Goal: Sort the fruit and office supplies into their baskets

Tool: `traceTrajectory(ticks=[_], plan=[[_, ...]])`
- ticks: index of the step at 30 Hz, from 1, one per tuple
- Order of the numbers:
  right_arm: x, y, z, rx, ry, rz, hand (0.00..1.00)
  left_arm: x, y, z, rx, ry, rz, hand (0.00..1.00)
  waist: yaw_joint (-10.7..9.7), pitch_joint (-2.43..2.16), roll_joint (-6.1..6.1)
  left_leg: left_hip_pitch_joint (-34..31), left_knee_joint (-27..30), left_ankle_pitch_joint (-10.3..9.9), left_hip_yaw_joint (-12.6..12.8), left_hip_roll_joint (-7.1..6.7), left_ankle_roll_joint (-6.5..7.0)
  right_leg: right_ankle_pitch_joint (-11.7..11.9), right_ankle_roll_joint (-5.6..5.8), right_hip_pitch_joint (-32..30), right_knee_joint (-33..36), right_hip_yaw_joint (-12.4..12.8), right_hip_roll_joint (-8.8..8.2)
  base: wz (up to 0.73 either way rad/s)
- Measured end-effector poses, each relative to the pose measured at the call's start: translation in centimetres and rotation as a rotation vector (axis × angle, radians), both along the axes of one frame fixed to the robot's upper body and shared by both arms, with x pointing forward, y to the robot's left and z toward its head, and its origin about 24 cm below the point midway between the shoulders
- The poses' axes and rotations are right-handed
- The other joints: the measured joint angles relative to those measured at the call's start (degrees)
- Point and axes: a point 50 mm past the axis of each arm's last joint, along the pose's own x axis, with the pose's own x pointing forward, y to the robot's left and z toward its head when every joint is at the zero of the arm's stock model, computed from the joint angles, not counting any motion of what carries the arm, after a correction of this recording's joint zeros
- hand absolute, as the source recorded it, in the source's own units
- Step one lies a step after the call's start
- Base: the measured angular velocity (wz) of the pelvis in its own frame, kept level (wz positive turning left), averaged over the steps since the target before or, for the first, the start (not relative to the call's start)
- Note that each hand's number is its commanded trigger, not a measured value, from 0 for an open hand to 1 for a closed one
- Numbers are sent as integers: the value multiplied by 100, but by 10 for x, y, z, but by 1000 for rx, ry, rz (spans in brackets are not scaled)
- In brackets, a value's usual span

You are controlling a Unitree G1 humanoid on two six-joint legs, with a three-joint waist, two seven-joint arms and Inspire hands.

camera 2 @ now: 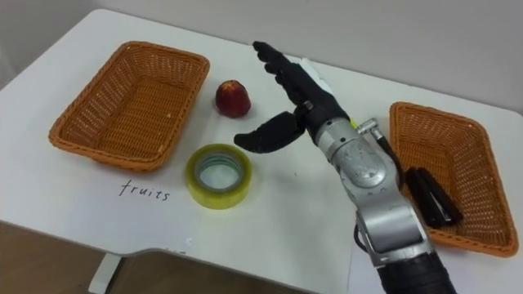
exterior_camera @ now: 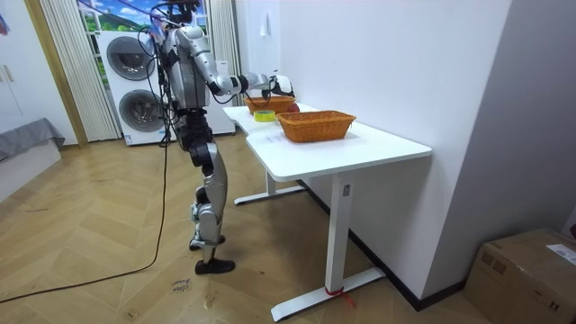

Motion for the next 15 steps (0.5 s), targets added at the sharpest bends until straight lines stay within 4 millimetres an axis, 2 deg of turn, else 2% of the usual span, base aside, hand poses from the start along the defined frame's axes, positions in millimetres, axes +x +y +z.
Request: traceTrajectory(ticks=[2, 8, 9, 11, 15], plan=[[0, 1, 0, 0, 2, 4, 0, 3, 0, 0, 0, -5, -4, 0, 1, 17, -4, -5, -2, -1, -17, -5, 2, 0, 0, -5, -1, -6, -1, 0], [1, -2, -6, -21, 15, -23, 0, 9, -2, 1, -4, -17, -24, 0, 105, 12, -15, 4, 13, 7, -48, -14, 13, 0, 1, -6, -12, -5, -10, 1], [1, -2, -6, -24, 11, -29, 0, 10, -2, 1, -5, -19, -24, 0, 107, 31, 13, 4, 13, 7, -56, -15, 14, 0, 1, -5, -14, -5, -13, 4], [2, -2, -7, -39, 8, -36, 0, 12, -2, 1, -6, -22, -25, 0, 111, 27, 9, 7, 13, 8, -68, -16, 15, 0, 1, 0, -16, -8, -16, 2], [3, -4, -22, -40, 63, -55, 0, 9, -2, -1, -7, -8, -23, 0, 110, 48, 39, 28, 15, 11, -71, -17, 16, -1, 2, 21, -18, -15, -19, 0]])
